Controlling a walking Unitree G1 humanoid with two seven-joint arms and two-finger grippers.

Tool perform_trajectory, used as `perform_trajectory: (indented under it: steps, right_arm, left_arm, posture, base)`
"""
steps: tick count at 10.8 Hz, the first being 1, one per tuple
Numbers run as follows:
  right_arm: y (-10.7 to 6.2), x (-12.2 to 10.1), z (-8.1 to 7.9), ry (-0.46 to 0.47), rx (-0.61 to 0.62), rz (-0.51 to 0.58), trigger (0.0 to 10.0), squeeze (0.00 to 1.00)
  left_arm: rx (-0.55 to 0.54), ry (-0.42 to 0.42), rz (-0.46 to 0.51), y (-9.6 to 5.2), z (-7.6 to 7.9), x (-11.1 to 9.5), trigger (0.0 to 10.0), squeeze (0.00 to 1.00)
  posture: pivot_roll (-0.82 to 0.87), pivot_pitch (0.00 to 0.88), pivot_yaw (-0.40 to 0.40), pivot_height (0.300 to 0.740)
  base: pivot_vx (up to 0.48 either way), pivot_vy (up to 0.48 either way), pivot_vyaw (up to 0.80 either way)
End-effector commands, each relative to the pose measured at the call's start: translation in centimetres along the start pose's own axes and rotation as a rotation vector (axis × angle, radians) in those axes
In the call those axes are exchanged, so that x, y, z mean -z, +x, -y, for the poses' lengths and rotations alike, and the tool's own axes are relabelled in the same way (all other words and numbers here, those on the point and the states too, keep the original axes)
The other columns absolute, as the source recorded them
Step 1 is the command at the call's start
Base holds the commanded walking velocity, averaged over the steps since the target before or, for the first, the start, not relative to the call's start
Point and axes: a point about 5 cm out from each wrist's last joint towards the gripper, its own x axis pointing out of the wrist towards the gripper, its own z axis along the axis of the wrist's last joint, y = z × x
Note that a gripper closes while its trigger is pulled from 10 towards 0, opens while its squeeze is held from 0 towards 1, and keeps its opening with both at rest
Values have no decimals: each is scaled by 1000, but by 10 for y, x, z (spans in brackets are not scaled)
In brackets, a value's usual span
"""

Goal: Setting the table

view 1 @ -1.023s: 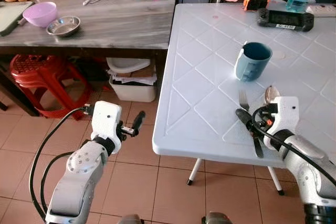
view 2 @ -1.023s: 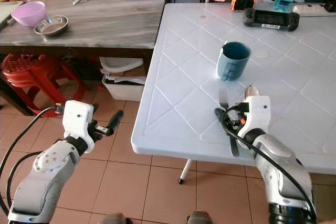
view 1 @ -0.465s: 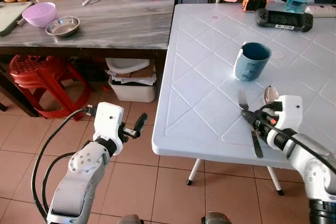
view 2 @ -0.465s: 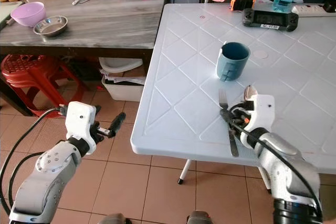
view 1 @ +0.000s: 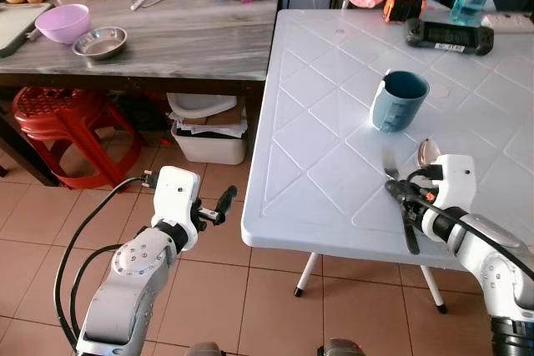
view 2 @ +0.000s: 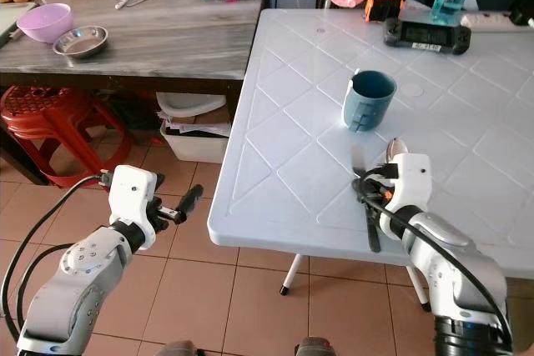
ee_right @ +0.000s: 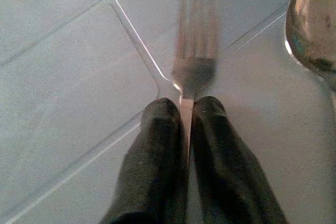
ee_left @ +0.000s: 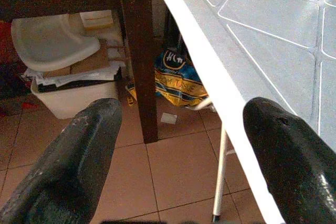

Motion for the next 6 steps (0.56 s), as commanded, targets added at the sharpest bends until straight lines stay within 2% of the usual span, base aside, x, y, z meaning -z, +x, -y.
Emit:
perform_trajectory:
  steps: [1, 2, 5, 6]
  right_arm:
    - [5, 21, 2, -21, 35, -101, 7137, 0]
    - [6, 21, 4, -82, 70, -102, 10000, 0]
    - [7, 28, 2, -100, 76, -103, 10000, 0]
    - [6, 32, 4, -106, 94, -116, 10000, 1000]
  left_arm:
    - [9, -2, -26, 0, 1, 4, 10000, 0]
    - [11, -5, -30, 0, 2, 5, 10000, 0]
    - [14, -12, -40, 1, 3, 5, 10000, 0]
    - [19, -11, -45, 1, 3, 5, 10000, 0]
  posture:
    - [-33, 49, 68, 740]
    - [-30, 49, 64, 740]
    - [-28, 55, 62, 740]
    - [-29, 53, 62, 740]
  base:
    - [0, 0, 0]
    - [0, 0, 0]
    - [0, 0, 0]
    - [0, 0, 0]
